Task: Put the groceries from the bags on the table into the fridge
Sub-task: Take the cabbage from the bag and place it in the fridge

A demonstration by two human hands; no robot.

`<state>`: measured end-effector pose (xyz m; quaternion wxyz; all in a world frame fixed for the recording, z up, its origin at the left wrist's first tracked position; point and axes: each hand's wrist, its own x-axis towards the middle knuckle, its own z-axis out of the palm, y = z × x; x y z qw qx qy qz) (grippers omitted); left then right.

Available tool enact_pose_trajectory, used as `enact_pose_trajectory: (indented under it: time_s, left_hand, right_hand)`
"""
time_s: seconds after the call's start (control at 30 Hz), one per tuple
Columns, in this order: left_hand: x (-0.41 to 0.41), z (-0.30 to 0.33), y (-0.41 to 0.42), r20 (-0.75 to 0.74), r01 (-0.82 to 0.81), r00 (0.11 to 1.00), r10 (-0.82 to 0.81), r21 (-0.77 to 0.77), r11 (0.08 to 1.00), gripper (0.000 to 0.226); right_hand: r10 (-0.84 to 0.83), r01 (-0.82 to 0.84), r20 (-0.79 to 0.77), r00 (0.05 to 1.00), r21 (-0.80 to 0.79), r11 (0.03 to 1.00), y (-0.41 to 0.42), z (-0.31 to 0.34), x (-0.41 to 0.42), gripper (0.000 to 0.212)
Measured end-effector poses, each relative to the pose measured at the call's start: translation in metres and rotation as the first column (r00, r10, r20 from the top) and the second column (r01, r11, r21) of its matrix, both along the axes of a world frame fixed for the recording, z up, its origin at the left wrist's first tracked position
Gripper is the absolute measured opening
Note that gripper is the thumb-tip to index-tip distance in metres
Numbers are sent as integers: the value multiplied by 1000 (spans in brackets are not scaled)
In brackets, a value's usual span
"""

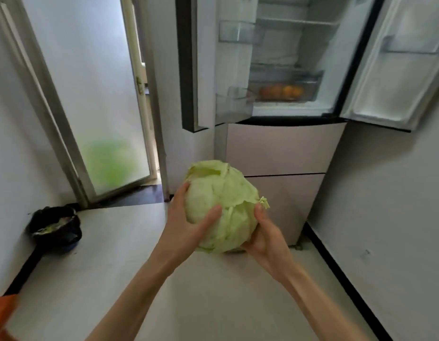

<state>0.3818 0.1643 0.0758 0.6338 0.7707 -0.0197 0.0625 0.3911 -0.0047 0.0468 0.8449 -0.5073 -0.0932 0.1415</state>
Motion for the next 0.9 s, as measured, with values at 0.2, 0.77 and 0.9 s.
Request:
enact_pose_trajectory:
  time_s: [0.2, 0.77, 0.9]
  left_hand:
    - [119, 16, -91, 113, 149, 982, -154, 46, 988, 108]
    - [413, 90, -282, 282, 378, 881, -381, 68, 923, 115]
    - [478, 95, -322, 320, 345, 889, -328, 3, 939, 117]
  right_hand:
    - [-168, 168, 94, 981, 6, 986, -94, 15, 95, 100]
    - [-427, 436, 222, 877, 10, 900, -284, 100, 370, 105]
    - [-434, 453, 227, 872, -34, 891, -328, 119, 443, 113]
